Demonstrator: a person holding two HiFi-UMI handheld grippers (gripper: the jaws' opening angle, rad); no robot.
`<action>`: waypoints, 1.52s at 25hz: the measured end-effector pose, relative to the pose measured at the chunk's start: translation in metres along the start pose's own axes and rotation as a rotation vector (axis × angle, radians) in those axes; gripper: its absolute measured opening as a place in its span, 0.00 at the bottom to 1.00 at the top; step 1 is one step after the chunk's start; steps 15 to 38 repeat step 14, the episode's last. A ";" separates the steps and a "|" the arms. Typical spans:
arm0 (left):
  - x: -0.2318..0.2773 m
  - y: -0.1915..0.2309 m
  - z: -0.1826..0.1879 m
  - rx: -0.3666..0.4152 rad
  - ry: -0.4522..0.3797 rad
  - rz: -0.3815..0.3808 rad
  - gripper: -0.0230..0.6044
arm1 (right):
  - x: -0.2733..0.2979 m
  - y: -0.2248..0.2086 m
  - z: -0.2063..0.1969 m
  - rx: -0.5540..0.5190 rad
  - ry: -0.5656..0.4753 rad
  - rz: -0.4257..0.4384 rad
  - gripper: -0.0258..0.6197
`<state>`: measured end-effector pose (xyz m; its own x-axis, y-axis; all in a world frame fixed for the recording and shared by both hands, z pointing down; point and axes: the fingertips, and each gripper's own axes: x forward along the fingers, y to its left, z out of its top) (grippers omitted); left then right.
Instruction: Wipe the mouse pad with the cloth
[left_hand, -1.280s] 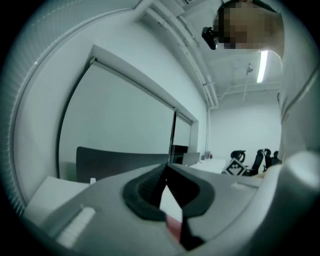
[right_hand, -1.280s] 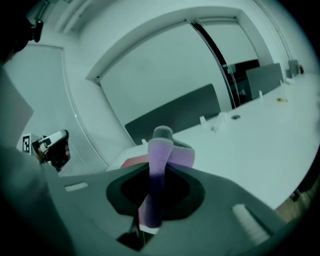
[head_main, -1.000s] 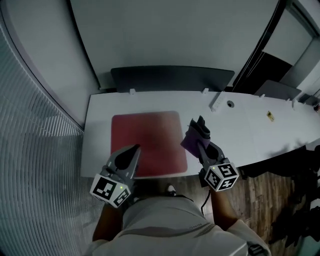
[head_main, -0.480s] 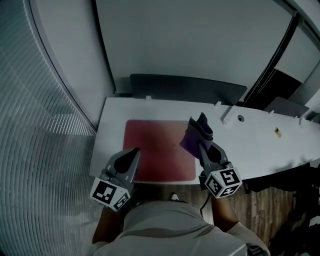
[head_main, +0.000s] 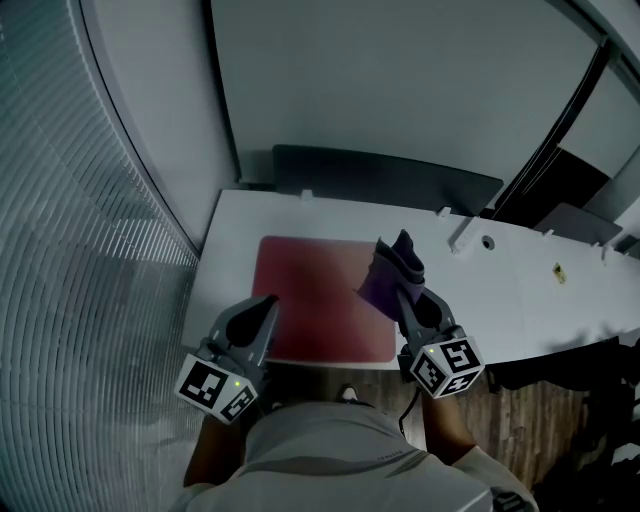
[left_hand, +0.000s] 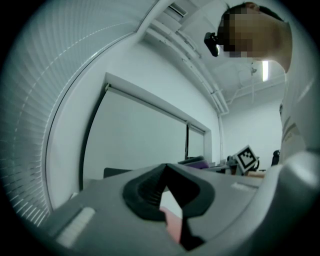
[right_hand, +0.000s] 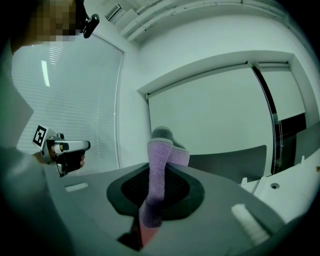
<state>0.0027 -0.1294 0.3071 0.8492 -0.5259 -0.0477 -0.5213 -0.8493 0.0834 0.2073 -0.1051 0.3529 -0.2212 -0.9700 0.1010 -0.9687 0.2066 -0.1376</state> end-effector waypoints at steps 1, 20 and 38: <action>-0.001 0.000 0.000 -0.004 0.000 0.000 0.04 | 0.000 0.001 -0.001 0.004 0.002 0.003 0.11; -0.002 0.008 0.000 -0.039 0.004 0.016 0.04 | 0.012 0.007 -0.009 0.021 0.041 0.034 0.11; -0.002 0.008 0.000 -0.039 0.004 0.016 0.04 | 0.012 0.007 -0.009 0.021 0.041 0.034 0.11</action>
